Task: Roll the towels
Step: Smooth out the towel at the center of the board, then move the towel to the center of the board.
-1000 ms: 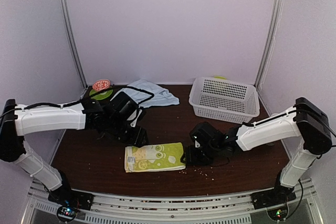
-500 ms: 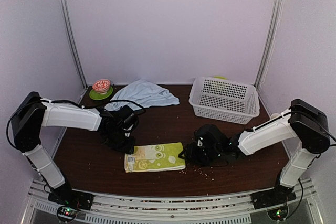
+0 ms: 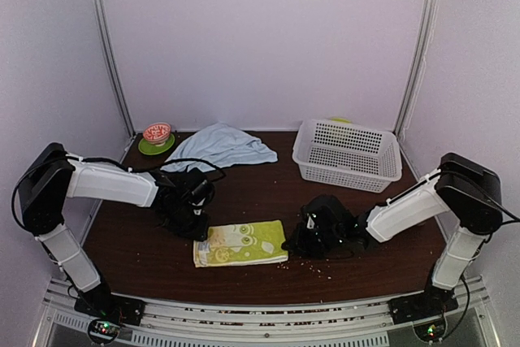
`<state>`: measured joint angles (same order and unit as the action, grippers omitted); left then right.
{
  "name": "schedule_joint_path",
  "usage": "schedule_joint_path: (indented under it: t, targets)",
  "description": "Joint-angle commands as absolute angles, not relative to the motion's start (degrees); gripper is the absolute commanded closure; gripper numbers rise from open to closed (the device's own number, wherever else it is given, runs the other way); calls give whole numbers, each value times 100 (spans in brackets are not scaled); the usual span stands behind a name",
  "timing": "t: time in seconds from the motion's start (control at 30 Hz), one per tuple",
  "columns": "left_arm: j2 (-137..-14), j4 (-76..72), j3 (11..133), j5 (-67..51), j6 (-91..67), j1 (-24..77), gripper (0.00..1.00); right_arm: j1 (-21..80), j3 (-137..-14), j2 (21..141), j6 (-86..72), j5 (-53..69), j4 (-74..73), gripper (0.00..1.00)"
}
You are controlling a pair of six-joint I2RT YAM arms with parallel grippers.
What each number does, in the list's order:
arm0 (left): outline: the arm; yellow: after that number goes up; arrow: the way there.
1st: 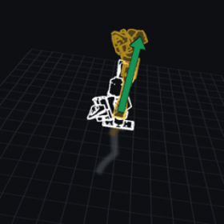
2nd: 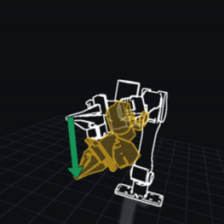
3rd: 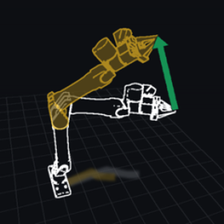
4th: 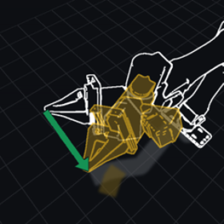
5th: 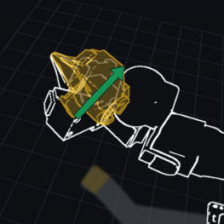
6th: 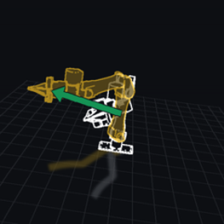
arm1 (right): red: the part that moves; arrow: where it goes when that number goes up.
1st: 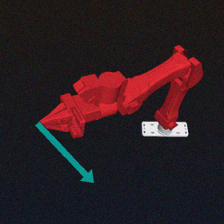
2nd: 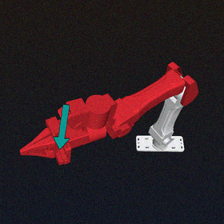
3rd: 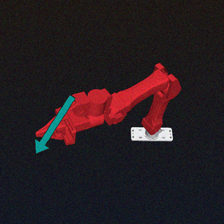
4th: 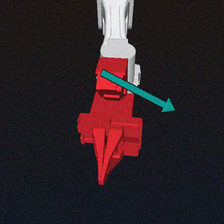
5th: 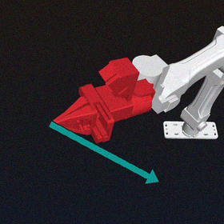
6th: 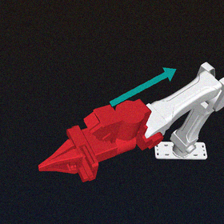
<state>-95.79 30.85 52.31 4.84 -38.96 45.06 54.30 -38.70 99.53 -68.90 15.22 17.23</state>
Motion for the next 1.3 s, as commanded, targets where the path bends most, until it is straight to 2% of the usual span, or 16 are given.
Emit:
schedule_joint_path:
  t: [0.0, 0.17, 0.33, 0.6, 0.67, 0.77, 0.83, 0.97, 1.03, 1.1, 1.27]
  targets:
    - [-9585, 3005, 5116, 325, -4024, 4810, 59, 5269, -3691, 9477, -6236, 1253, 616, 100]
    - [-9222, 3128, 5223, 266, -4201, 5062, 49, 4984, -3597, 8655, -5216, 853, -958, 100]
    - [-8887, 3129, 5374, 69, -4243, 5179, 44, 4711, -3686, 7907, -4275, 366, -2568, 100]
    - [-8979, 3116, 6255, -104, -3936, 5585, 41, 4660, -3523, 7694, -4231, 345, -2650, 100]
    - [-9068, 3120, 6463, -72, -3896, 5666, 41, 4658, -3536, 7587, -4312, 326, -2595, 94]
    - [-9183, 3119, 6742, -50, -3831, 5742, 41, 4663, -3600, 7296, -4357, 218, -2665, 74]
    - [-9258, 3112, 6872, -52, -3786, 5776, 42, 4658, -3663, 7022, -4334, 98, -2772, 66]
    - [-9438, 3072, 7089, -83, -3739, 5851, 43, 4661, -3519, 6093, -4331, -365, -2593, 58]
    - [-9579, 2981, 7185, -168, -3726, 5905, 43, 4647, -2983, 5464, -4544, -591, -2126, 51]
    - [-9755, 2971, 7319, -213, -3695, 5947, 45, 4476, -2531, 5014, -4681, -328, -1585, 44]
    - [-10211, 3116, 7488, -114, -3579, 5950, 48, 4201, -2288, 5563, -4799, 376, -1414, 41]
